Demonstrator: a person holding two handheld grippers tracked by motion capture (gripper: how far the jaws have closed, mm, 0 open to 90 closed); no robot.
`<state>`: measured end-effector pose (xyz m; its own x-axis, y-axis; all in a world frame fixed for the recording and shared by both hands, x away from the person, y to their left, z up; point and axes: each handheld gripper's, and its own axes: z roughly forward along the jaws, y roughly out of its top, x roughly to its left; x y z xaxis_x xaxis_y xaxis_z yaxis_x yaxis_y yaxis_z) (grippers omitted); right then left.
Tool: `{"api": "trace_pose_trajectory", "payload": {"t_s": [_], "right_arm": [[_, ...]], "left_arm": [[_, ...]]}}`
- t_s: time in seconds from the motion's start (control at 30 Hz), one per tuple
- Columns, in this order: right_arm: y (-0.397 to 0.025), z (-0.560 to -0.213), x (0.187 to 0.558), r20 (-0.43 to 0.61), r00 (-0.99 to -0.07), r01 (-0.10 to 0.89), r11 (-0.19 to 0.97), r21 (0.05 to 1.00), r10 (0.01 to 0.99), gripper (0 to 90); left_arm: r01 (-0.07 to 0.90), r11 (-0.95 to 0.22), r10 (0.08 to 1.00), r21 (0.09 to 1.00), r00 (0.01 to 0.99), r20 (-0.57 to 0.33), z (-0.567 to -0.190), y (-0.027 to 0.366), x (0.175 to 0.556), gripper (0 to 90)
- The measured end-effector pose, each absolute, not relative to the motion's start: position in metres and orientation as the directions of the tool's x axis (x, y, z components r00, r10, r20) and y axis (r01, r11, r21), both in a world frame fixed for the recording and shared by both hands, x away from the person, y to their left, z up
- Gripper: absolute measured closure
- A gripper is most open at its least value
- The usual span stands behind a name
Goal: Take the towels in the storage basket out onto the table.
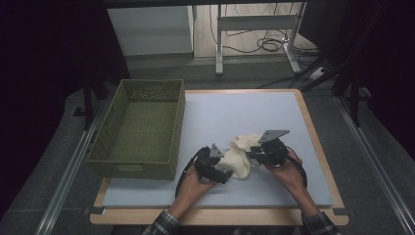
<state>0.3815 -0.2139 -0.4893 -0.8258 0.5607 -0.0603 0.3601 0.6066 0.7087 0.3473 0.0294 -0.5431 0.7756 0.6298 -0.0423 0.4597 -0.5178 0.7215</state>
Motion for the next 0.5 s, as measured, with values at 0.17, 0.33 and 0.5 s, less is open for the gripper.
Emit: {"api": "trace_pose_trajectory", "payload": {"t_s": [0.17,0.33,0.5], "right_arm": [[-0.23,-0.479,0.377,-0.068,-0.801,0.371,0.583,0.723,0.595,86.5],[-0.264,-0.47,0.368,-0.078,-0.764,0.388,0.554,0.737,0.64,86.5],[-0.303,-0.48,0.365,-0.04,-0.712,0.458,0.507,0.73,0.701,86.1]], "left_arm": [[0.459,-0.518,0.63,0.722,0.776,-0.041,-0.543,0.029,0.347,9.2],[0.46,-0.518,0.63,0.721,0.776,-0.042,-0.543,0.029,0.347,9.2],[0.461,-0.518,0.63,0.721,0.776,-0.044,-0.543,0.029,0.347,9.2]]}}
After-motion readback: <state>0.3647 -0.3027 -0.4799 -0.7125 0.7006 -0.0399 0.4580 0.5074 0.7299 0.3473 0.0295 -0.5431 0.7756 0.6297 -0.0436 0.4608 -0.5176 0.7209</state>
